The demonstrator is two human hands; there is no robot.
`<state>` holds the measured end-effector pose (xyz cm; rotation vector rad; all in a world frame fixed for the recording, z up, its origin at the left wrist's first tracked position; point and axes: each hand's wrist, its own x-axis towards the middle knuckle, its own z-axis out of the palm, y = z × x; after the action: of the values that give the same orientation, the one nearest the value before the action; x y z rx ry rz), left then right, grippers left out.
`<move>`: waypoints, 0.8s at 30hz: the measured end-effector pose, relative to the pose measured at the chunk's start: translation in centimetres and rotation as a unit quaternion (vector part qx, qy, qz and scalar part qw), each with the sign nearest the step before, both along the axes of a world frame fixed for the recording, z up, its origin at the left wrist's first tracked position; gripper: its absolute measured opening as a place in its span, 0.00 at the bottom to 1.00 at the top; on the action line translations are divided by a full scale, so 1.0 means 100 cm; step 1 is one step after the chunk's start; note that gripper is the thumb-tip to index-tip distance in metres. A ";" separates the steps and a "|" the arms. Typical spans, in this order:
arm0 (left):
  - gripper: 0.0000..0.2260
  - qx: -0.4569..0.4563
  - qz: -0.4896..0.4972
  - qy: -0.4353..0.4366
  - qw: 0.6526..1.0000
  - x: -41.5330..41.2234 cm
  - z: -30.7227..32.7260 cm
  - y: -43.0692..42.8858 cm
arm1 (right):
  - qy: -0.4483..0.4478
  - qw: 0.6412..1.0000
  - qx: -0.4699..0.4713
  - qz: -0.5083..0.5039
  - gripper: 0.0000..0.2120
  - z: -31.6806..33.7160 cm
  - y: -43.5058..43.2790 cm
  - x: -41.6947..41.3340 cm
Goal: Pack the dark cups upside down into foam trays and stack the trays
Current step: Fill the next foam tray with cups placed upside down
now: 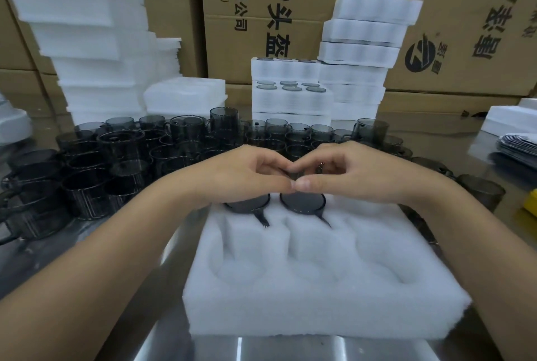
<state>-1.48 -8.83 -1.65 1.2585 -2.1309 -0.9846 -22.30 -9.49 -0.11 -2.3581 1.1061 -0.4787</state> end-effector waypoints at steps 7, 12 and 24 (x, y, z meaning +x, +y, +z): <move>0.16 0.016 -0.028 -0.023 0.999 0.003 0.000 0.002 | 0.062 0.998 -0.011 -0.028 0.11 -0.005 -0.005 -0.002; 0.15 0.009 -0.029 -0.042 0.999 0.003 0.000 0.000 | 0.066 0.997 -0.005 -0.043 0.08 0.002 0.000 -0.003; 0.16 0.004 0.001 -0.051 0.999 0.004 -0.003 -0.003 | 0.289 0.888 0.111 -0.340 0.08 0.030 0.001 -0.080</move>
<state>-1.10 -9.09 -1.95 1.3394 -2.2041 -0.9476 -30.35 -9.44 2.90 -1.8897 2.1526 0.1610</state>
